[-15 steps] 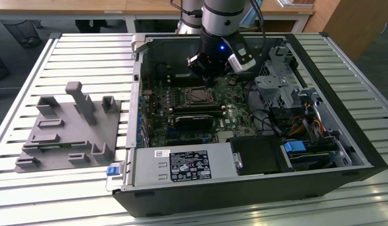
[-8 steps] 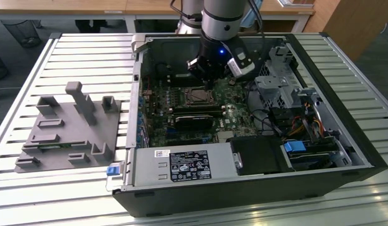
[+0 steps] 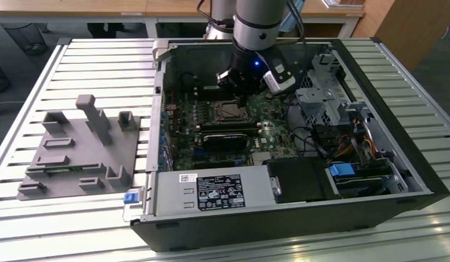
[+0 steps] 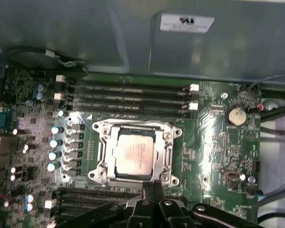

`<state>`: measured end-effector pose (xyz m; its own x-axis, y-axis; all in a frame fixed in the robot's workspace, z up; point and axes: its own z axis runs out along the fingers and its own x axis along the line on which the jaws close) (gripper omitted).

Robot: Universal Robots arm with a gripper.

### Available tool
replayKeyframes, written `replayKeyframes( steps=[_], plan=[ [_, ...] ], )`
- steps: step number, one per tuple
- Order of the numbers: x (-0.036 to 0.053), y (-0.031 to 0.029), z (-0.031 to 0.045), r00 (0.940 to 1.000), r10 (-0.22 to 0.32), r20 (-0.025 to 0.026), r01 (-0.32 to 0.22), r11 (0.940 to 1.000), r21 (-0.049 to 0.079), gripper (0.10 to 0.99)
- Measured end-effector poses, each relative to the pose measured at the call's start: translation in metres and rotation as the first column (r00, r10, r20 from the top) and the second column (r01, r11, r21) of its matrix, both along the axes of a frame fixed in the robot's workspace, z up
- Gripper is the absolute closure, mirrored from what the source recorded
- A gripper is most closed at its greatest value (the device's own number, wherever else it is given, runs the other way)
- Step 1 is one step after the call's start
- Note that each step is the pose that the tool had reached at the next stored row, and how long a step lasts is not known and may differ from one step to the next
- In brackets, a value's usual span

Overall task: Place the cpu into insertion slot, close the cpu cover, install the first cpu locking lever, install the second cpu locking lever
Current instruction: 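Install the second cpu locking lever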

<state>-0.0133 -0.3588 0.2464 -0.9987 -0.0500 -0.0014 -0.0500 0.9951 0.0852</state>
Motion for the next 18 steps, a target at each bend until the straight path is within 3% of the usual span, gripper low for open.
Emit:
replayKeyframes(
  steps=[1, 2, 7, 18],
  plan=[
    [-0.0009, -0.0016, -0.0001, 1.0000, 0.000, 0.0000, 0.000, 1.0000, 0.000, 0.980],
    [-0.0098, -0.0156, -0.0018, 1.0000, 0.000, 0.0000, 0.000, 1.0000, 0.008, 0.980],
    [-0.0098, -0.0111, -0.0038, 1.0000, 0.000, -0.0002, 0.000, 1.0000, 0.008, 0.980],
    [-0.0127, -0.0113, -0.0046, 1.0000, 0.000, -0.0002, 0.000, 1.0000, 0.008, 0.980]
  ],
)
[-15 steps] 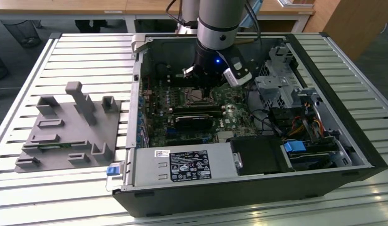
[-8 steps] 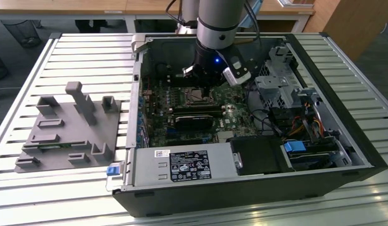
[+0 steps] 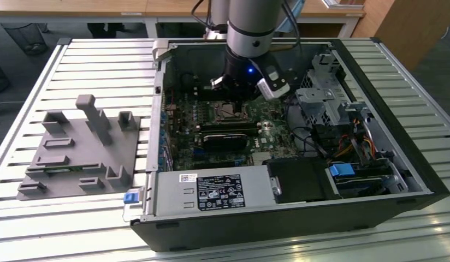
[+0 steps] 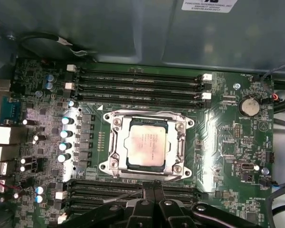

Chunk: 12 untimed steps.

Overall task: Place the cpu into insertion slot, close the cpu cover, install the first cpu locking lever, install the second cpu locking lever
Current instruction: 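Install the second cpu locking lever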

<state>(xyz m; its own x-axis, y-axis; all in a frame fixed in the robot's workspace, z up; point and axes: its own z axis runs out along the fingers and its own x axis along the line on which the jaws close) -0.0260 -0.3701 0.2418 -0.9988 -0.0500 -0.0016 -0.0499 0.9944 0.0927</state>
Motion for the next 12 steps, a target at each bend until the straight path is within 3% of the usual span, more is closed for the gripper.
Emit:
replayKeyframes(
  steps=[12],
  plan=[
    [-0.0024, -0.0002, -0.0019, 1.0000, 0.000, -0.0001, 0.000, 1.0000, 0.000, 0.980]
  ],
)
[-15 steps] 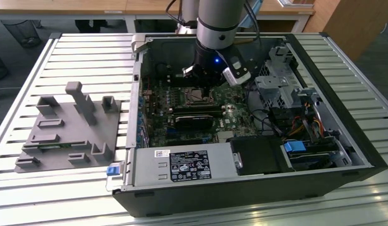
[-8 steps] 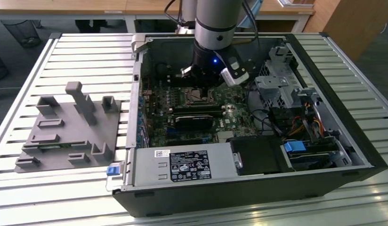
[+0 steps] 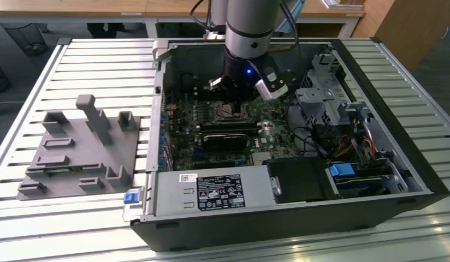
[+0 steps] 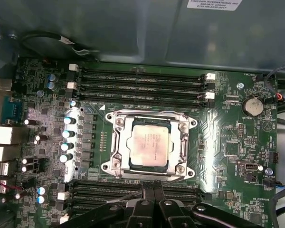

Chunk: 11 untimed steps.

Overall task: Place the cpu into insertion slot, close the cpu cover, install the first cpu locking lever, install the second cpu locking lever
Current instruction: 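Install the second cpu locking lever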

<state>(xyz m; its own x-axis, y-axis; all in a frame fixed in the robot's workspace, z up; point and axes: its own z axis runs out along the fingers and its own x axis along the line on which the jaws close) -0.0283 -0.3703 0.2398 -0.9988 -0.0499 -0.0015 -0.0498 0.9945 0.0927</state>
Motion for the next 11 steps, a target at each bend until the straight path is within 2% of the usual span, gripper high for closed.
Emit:
replayKeyframes(
  steps=[11],
  plan=[
    [-0.0019, -0.0004, -0.0021, 1.0000, 0.000, 0.0001, 0.000, 1.0000, 0.000, 0.980]
  ],
)
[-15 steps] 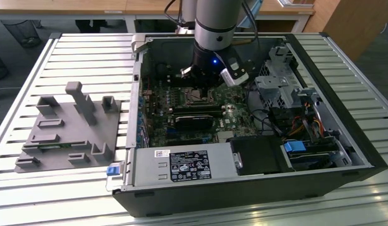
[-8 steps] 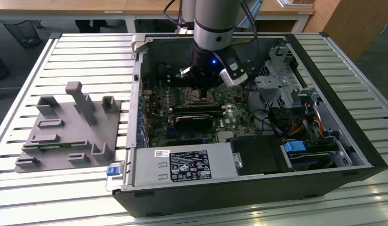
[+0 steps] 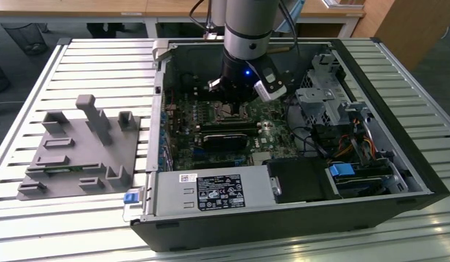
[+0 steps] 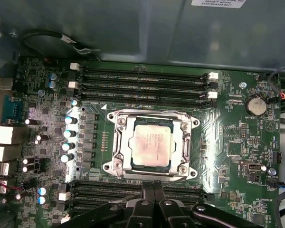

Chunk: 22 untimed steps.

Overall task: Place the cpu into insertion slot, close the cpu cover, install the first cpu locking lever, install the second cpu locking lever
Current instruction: 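Install the second cpu locking lever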

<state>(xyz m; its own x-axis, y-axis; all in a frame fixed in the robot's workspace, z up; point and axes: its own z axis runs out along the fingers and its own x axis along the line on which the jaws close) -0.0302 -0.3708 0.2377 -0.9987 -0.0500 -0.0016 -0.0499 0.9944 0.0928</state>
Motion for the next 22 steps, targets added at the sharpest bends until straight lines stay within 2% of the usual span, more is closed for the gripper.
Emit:
replayKeyframes(
  steps=[22],
  plan=[
    [0.0000, -0.0008, -0.0028, 0.9999, -0.011, 0.0000, 0.011, 0.9999, 0.000, 0.980]
  ],
)
